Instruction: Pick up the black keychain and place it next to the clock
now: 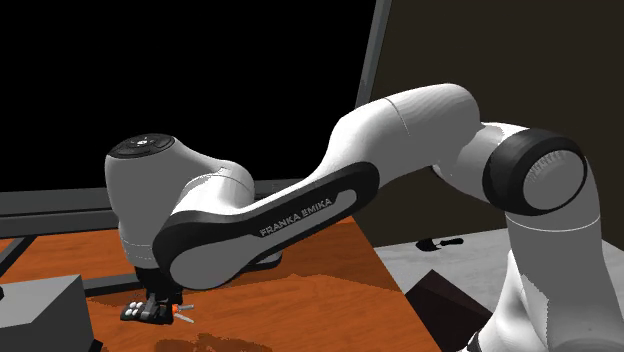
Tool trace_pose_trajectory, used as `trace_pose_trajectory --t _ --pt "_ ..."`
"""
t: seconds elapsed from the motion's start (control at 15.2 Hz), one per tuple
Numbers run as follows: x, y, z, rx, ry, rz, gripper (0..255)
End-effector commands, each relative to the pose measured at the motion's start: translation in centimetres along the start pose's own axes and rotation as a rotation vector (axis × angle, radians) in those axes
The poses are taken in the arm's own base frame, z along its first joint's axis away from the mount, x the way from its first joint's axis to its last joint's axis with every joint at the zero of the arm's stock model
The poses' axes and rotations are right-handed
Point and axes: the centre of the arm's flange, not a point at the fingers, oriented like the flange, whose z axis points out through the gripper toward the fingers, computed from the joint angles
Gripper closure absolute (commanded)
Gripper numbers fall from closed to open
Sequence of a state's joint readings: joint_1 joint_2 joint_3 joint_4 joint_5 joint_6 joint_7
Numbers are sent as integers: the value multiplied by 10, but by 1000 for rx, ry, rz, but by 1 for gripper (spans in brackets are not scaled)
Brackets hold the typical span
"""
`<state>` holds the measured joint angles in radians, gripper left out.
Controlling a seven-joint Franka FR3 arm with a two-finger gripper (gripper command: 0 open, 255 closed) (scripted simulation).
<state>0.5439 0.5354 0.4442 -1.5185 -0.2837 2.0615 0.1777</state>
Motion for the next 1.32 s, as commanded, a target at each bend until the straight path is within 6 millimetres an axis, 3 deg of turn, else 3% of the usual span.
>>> trace_pose_trajectory --t 0.0,0.2,0.73,0.79,1.12,1.25 --pt "-1 -1 12 0 0 0 255" --pt "-2 -1 31 0 0 0 255" --pt "-2 -1 31 0 0 0 255" --pt "-2 -1 31 0 0 0 0" --pt "-2 -1 31 0 0 0 0" --pt "-2 -1 5 0 0 0 0"
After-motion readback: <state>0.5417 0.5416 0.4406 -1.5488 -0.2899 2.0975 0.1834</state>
